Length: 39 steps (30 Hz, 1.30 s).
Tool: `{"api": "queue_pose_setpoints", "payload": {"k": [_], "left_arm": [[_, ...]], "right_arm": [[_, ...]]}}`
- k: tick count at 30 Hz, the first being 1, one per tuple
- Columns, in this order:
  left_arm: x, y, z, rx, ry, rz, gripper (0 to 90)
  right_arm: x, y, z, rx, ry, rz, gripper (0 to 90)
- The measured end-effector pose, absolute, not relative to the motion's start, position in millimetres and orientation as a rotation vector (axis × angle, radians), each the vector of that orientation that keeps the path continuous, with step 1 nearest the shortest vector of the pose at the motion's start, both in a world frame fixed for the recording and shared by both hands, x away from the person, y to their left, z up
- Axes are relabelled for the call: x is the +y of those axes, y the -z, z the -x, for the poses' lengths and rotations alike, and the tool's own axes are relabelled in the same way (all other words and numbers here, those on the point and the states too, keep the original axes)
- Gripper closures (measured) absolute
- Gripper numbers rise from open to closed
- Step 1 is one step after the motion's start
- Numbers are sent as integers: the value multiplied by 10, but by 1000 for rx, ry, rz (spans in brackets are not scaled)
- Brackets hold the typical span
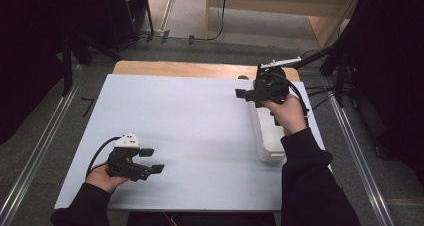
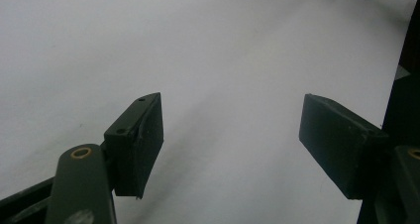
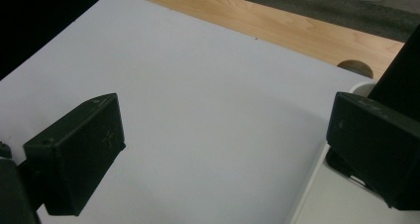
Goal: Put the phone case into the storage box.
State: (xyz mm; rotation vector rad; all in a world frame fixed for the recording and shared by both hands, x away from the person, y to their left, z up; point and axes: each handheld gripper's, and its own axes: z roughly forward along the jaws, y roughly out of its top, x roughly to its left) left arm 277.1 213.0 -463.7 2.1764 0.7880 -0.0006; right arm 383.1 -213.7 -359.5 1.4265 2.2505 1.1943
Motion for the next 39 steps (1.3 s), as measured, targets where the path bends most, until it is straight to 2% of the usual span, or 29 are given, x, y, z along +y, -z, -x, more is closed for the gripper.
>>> {"api": "queue_pose_setpoints", "payload": {"k": [16,19,39], "left_arm": [[2127,4633,-2771,779,3,-2185,250],[2124,4634,-2770,780,3,-2184,251],[2129,4626,-2768,777,0,-2179,250]], "right_arm": [[-2019,3789,-3557,2360,-1194,-1322,2],[-2005,3838,-3504,2395,-1179,-1303,125],[-1889,4024,-3217,2455,-1253,-1193,128]]}}
